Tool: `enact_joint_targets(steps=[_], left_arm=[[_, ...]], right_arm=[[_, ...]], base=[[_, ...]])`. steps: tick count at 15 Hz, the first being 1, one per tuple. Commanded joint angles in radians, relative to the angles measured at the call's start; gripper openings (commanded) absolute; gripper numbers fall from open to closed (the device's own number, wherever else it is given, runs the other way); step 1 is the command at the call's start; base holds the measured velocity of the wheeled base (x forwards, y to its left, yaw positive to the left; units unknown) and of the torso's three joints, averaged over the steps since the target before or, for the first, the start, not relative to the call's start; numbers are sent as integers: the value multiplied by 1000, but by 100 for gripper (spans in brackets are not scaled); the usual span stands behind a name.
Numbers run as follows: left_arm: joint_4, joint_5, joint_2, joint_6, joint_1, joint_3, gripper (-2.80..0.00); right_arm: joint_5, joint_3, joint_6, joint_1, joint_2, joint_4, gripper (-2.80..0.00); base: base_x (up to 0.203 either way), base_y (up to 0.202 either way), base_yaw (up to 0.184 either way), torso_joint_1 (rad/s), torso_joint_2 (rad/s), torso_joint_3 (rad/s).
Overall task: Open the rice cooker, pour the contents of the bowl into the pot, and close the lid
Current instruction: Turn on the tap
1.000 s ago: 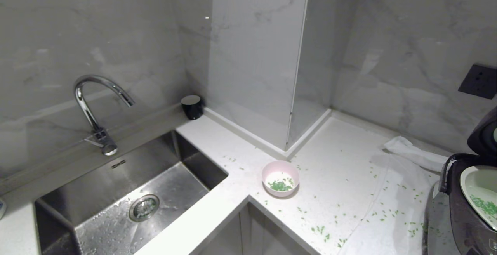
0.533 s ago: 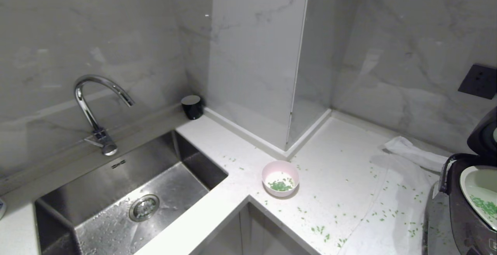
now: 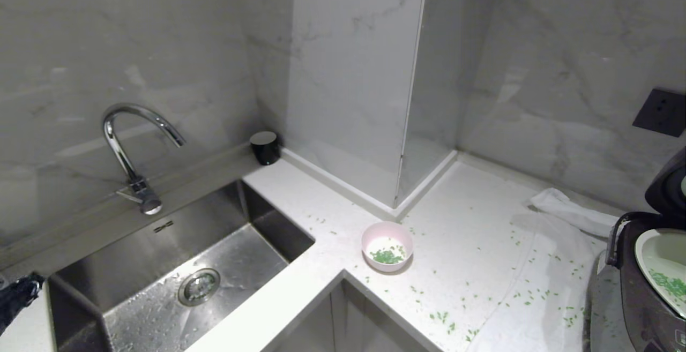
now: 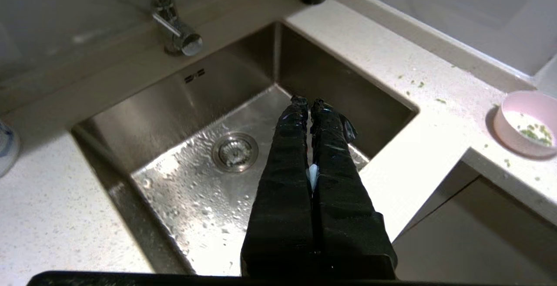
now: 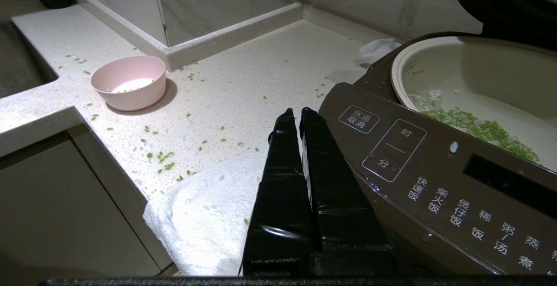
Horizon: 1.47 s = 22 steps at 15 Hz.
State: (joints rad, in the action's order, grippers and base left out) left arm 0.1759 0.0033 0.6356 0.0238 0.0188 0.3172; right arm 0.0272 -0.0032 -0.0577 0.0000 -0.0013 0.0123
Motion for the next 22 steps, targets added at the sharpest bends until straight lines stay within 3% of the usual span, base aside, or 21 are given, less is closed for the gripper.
enact_joint_targets(steps=[1, 5, 9, 14, 15, 22], left_arm=[[43, 19, 346, 60, 8, 84, -280], [94, 202, 747, 203, 4, 218, -280], [251, 393, 1037, 273, 18, 318, -280], [285, 444, 1212, 316, 70, 468, -280], [284, 448, 1242, 319, 82, 498, 0], [268, 460, 1462, 376, 155, 756, 0]], right_arm=[[1, 0, -1, 0, 1, 0, -280], [0, 0, -1, 0, 1, 0, -280], [0, 0, -1, 0, 1, 0, -280], [1, 0, -1, 0, 1, 0, -280], [0, 0, -1, 0, 1, 0, -280], [2, 0, -1, 0, 1, 0, -280]], base=[[0, 0, 0, 0, 0, 0], [0, 0, 0, 0, 0, 0], [0, 0, 0, 0, 0, 0], [0, 0, 0, 0, 0, 0], [0, 0, 0, 0, 0, 0], [0, 0, 0, 0, 0, 0]])
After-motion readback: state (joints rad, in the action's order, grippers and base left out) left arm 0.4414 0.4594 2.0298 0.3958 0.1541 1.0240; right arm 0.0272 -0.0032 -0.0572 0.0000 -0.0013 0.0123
